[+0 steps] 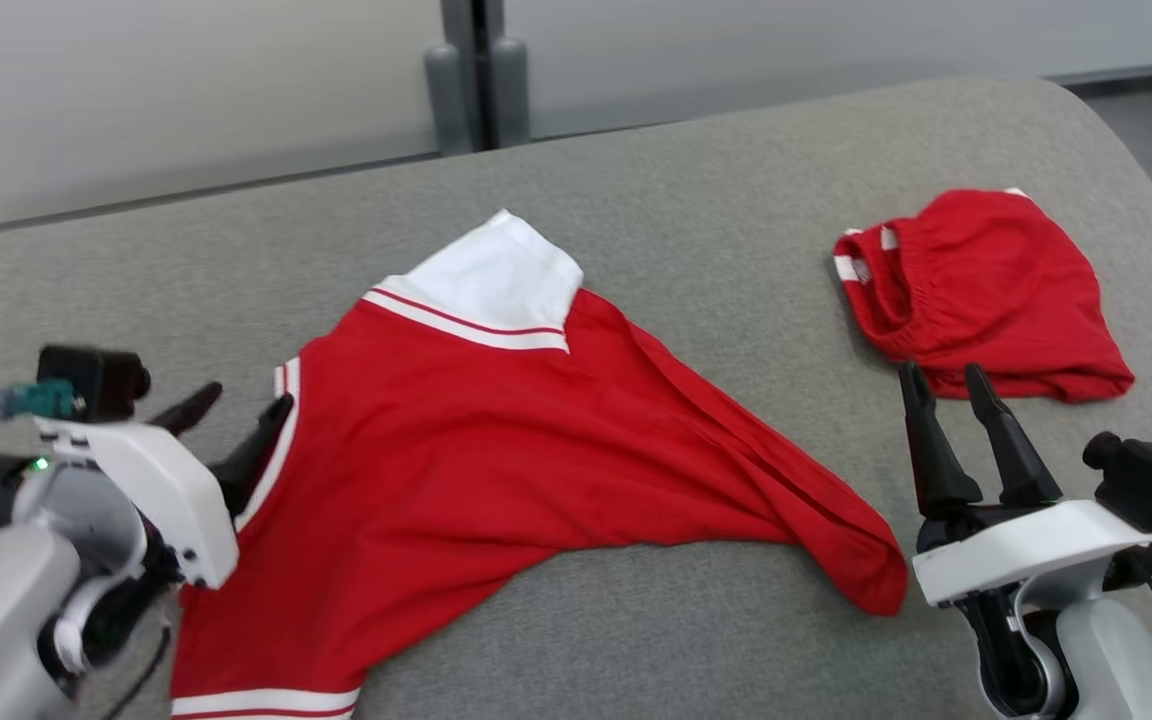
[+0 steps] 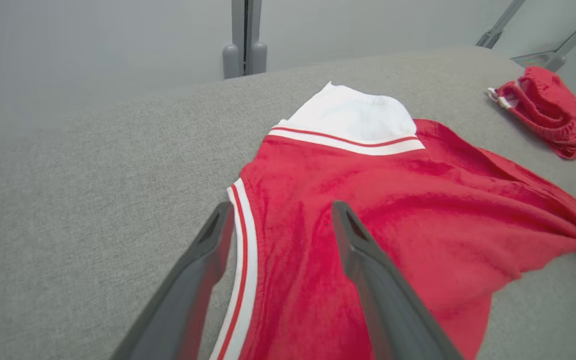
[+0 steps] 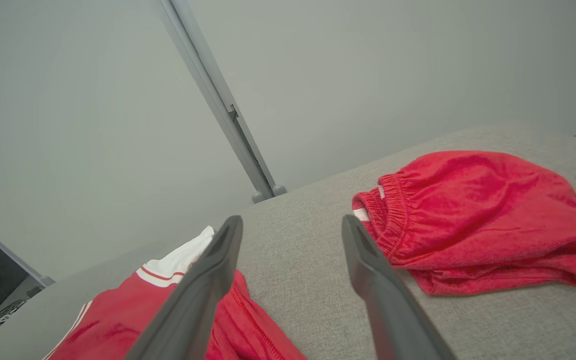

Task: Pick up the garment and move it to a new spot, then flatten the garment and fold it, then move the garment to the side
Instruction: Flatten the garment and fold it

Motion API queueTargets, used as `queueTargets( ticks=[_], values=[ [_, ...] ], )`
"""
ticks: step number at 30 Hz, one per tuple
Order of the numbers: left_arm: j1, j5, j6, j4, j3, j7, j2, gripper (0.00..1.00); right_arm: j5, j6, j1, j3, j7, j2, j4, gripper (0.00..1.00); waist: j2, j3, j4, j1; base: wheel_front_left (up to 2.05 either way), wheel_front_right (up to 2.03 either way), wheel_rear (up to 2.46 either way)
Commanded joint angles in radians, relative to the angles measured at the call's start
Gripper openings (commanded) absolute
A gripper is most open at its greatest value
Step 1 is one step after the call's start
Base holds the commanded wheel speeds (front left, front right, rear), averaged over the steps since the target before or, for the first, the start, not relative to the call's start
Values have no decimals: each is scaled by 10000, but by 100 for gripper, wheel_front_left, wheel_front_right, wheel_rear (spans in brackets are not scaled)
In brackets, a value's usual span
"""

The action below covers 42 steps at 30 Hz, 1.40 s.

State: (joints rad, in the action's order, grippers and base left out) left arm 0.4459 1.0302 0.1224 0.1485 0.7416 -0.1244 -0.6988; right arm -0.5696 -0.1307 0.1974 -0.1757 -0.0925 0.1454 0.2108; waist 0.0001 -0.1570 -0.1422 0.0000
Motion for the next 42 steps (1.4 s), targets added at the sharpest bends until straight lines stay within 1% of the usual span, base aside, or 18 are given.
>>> queueTargets(
  ticks=[1,3,4,5,6,7,11,14,16,20,24,28,34,39,42],
  values=[
    [674,31,-412,489,56,-470,-16,100,4,0,200,-62,-151,-50,-23,100,-1,-461,-544,0,0,0,0],
    [1282,-29,-739,1006,86,-793,-10,100,-45,0,310,-109,-271,-114,7,100,-1,-706,-827,0,0,0,0],
    [1282,-29,-739,1006,86,-793,-10,100,-45,0,310,-109,-271,-114,7,100,-1,-706,-827,0,0,0,0],
    [1553,-97,-881,1294,131,-934,5,100,-65,0,357,-142,-323,-150,35,100,-1,-843,-963,0,0,0,0],
    [1793,-130,-1020,1620,195,-1087,89,100,-86,0,387,-168,-375,-184,76,100,-1,-965,-1076,0,0,0,0],
    [2362,-136,-1281,2220,230,-1296,316,100,-106,0,473,-263,-458,-226,153,100,-1,-1223,-1300,0,0,0,0],
    [3445,52,-1789,3396,145,-1700,648,100,-173,0,776,-473,-642,-315,228,100,-1,-1694,-1829,0,0,0,0],
    [4245,66,-2181,4008,273,-2297,607,100,-218,0,1055,-618,-788,-351,253,100,-1,-2025,-2225,0,0,0,0],
    [4747,85,-2343,4235,376,-2722,509,100,-301,0,1192,-732,-906,-390,289,100,-1,-2237,-2454,0,0,0,0],
    [5448,-32,-2497,4413,800,-3709,137,100,-467,0,1395,-938,-1173,-503,479,100,-1,-2583,-2833,0,0,0,0],
    [5778,276,-2540,4213,1107,-4503,-160,100,-643,0,1513,-1132,-1393,-575,708,100,-1,-2801,-3073,0,0,0,0],
    [6111,241,-2531,3899,1391,-4485,-535,100,-773,0,1648,-1314,-1560,-628,868,100,-1,-3006,-3250,0,0,0,0],
    [6675,531,-2535,3746,1516,-4265,-678,100,-904,0,1949,-1638,-1683,-703,995,100,-1,-3395,-3546,0,0,0,0],
    [7093,332,-2536,3790,1819,-3930,-754,100,-1012,0,2113,-1836,-1726,-756,1149,100,-1,-3626,-3818,0,0,0,0],
    [7193,373,-2537,3900,2076,-3924,-828,100,-1085,0,2161,-1952,-1734,-789,1167,100,-1,-3734,-3998,0,0,0,0]
  ],
)
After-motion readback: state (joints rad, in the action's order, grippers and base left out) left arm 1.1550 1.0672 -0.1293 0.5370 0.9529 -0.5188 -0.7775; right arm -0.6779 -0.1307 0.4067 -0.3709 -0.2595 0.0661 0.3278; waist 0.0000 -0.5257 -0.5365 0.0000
